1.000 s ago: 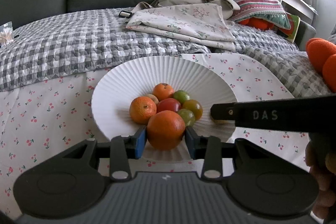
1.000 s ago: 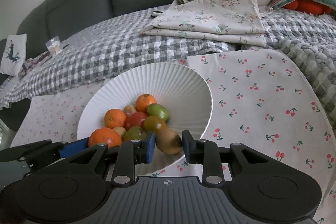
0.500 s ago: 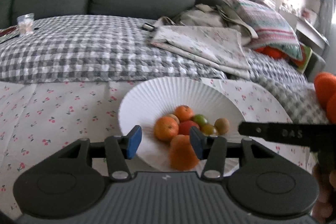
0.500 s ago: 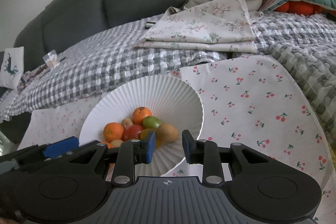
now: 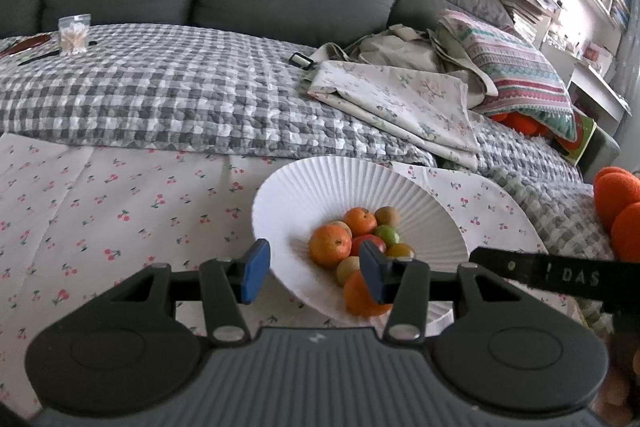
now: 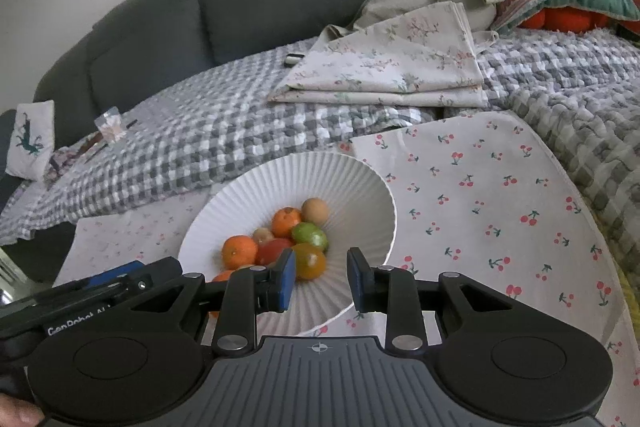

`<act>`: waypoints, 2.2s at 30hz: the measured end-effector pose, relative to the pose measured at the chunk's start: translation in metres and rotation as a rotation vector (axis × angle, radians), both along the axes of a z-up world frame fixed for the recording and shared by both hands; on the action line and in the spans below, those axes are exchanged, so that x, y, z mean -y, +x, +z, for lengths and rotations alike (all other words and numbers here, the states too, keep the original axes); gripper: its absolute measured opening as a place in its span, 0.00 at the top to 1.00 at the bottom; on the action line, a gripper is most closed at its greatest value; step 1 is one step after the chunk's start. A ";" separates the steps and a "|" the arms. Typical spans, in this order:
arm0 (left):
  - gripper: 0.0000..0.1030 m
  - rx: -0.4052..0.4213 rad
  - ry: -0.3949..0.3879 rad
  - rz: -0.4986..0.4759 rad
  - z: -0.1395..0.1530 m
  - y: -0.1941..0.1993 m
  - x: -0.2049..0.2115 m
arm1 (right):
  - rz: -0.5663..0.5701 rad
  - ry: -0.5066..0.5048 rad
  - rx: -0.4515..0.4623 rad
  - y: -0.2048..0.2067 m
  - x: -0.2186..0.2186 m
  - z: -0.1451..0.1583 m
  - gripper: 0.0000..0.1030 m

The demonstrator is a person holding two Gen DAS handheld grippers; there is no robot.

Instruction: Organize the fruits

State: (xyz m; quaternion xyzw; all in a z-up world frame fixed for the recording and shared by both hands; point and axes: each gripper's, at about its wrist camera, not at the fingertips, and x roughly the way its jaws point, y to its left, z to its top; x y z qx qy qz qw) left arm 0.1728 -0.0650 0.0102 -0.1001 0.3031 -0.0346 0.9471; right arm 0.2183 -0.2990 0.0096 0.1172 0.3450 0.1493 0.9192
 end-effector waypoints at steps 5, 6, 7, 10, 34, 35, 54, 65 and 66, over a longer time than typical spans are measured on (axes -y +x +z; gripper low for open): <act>0.54 -0.019 0.009 0.022 0.007 -0.017 -0.003 | 0.048 0.004 -0.005 -0.017 -0.004 0.004 0.69; 0.54 -0.027 0.015 0.027 0.008 -0.021 -0.003 | 0.054 0.001 -0.001 -0.021 -0.005 0.005 0.69; 0.54 -0.035 0.018 0.033 0.009 -0.026 -0.002 | 0.059 -0.003 0.005 -0.026 -0.006 0.007 0.69; 0.54 -0.058 -0.016 0.039 0.011 -0.043 -0.005 | 0.082 -0.026 0.032 -0.040 -0.010 0.014 0.69; 0.04 0.040 0.093 0.089 0.036 -0.167 0.011 | 0.083 -0.092 0.178 -0.194 0.001 0.043 0.00; 0.03 0.037 0.089 0.090 0.035 -0.167 0.010 | 0.082 -0.100 0.180 -0.195 -0.001 0.042 0.00; 0.01 0.041 0.042 0.091 0.032 -0.163 0.008 | 0.042 -0.170 0.163 -0.189 -0.004 0.031 0.00; 0.01 0.029 0.049 0.094 0.031 -0.161 0.009 | 0.050 -0.171 0.164 -0.189 -0.005 0.031 0.00; 0.01 0.027 0.046 0.091 0.031 -0.160 0.009 | 0.051 -0.171 0.165 -0.190 -0.005 0.031 0.00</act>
